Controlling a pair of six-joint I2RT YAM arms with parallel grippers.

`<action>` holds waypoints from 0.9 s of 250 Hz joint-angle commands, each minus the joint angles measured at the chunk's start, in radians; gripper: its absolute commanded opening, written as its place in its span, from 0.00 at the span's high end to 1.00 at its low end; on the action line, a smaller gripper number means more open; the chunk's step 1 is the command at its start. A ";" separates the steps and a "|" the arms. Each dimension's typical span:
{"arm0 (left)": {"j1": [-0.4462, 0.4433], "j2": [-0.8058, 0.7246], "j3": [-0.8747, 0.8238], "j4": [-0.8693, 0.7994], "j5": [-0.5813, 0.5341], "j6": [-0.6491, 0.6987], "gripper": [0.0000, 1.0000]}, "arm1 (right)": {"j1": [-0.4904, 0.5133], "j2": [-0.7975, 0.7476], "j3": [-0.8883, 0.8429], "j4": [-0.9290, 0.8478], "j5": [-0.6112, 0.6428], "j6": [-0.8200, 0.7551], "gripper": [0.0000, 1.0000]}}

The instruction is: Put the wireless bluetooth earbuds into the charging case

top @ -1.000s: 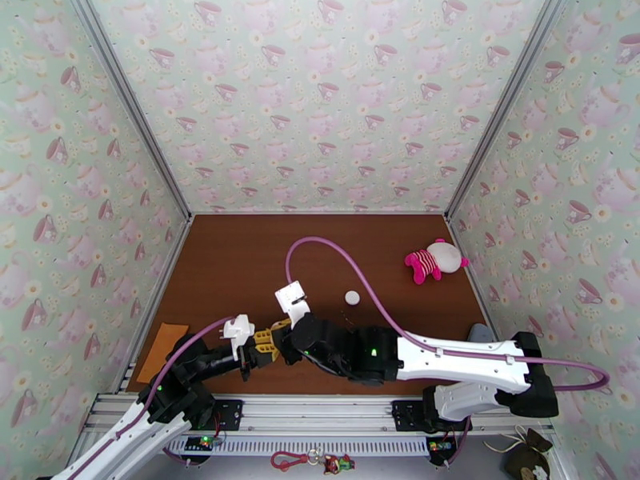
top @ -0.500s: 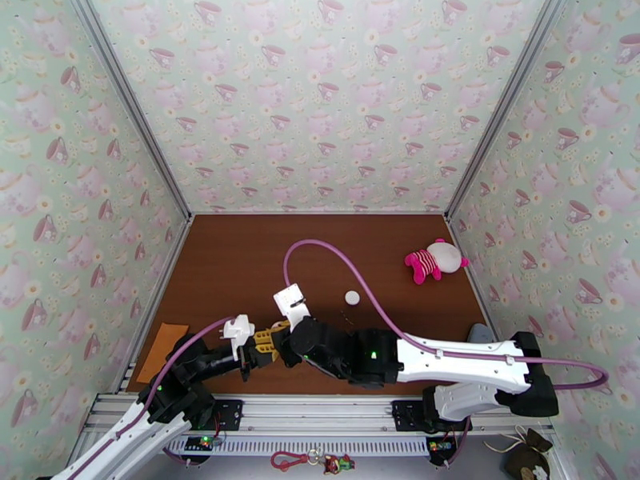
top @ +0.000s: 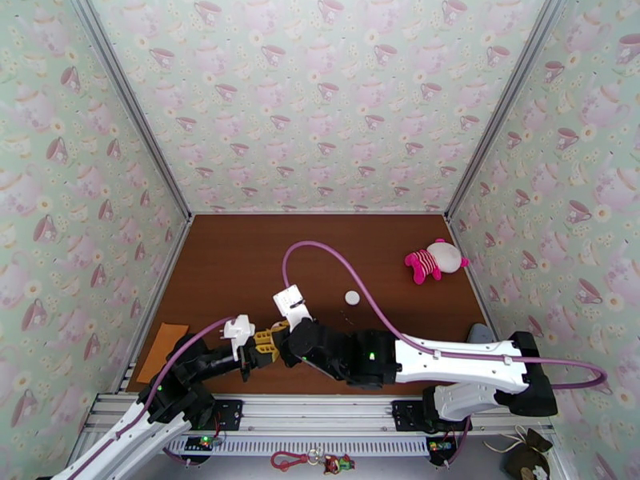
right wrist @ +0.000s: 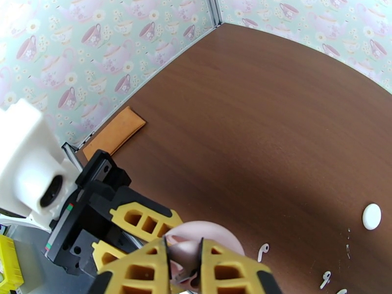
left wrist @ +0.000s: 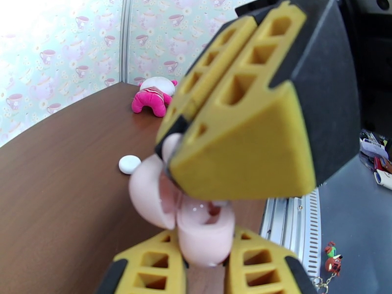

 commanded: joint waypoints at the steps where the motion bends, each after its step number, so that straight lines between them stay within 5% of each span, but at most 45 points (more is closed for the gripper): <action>1: -0.001 -0.005 -0.006 0.039 0.027 0.003 1.00 | 0.009 0.017 -0.011 -0.004 0.028 -0.014 0.84; 142: -0.002 -0.006 -0.006 0.039 0.022 0.009 1.00 | 0.015 0.005 -0.057 0.044 -0.005 -0.030 0.84; 225: -0.001 -0.012 -0.006 0.040 0.016 0.027 1.00 | 0.017 0.004 -0.052 0.039 -0.006 -0.018 0.74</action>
